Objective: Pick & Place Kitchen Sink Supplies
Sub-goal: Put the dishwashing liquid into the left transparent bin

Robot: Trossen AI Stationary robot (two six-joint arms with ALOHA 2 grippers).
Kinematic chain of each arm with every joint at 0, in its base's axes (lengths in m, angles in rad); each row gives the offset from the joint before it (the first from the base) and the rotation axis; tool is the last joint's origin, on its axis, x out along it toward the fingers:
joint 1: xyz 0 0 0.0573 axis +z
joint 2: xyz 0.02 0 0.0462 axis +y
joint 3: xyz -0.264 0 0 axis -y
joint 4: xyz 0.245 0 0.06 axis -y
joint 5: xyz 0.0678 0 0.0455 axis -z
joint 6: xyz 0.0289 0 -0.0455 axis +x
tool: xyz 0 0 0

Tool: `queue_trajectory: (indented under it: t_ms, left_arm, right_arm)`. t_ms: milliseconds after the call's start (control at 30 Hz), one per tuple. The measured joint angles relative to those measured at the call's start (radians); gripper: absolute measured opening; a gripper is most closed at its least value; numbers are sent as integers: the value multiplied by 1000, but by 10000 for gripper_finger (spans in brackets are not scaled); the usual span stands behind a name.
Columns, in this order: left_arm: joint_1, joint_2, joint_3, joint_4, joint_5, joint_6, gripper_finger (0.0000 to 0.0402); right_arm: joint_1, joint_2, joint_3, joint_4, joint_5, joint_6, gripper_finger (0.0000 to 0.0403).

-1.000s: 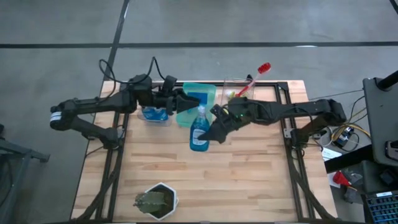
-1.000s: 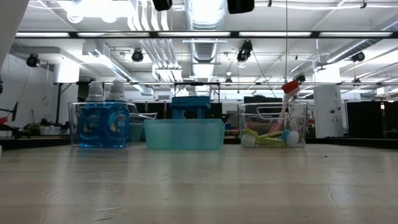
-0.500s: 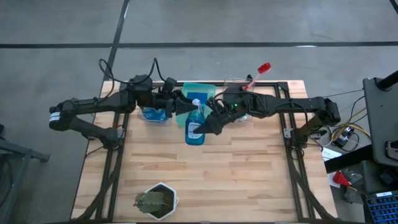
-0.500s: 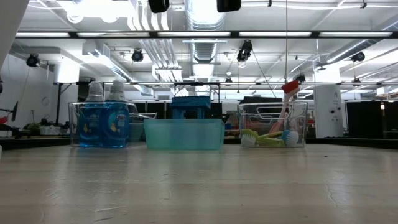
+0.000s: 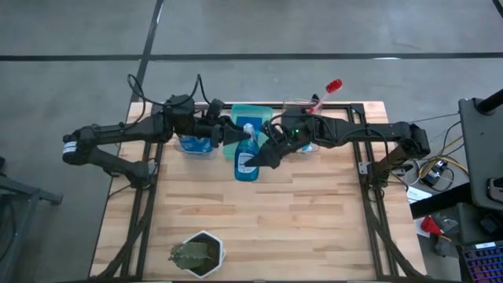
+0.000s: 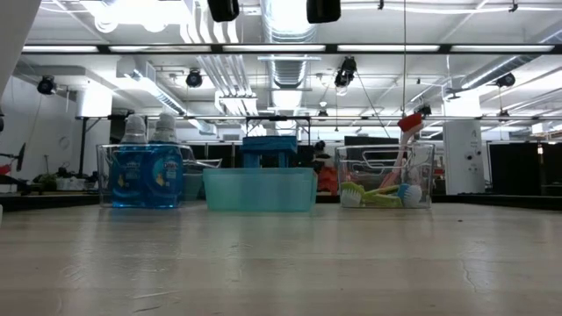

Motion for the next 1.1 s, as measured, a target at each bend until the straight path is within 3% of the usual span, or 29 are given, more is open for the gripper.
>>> queue_trajectory:
  t_ms: [200,500,767,1100]
  left_arm:
    - [7,15,0,4,2,-23,183]
    - [8,31,0,50,7,-49,171]
    - [9,31,-1,52,9,-37,130]
    - [71,-15,4,47,13,-21,146]
  right_arm:
    - [-3,0,0,1,-2,0,149]
    - [-3,0,-1,4,-7,-2,150]
    - [-4,0,-1,3,-8,-22,154]
    - [-5,-7,0,4,1,-75,218]
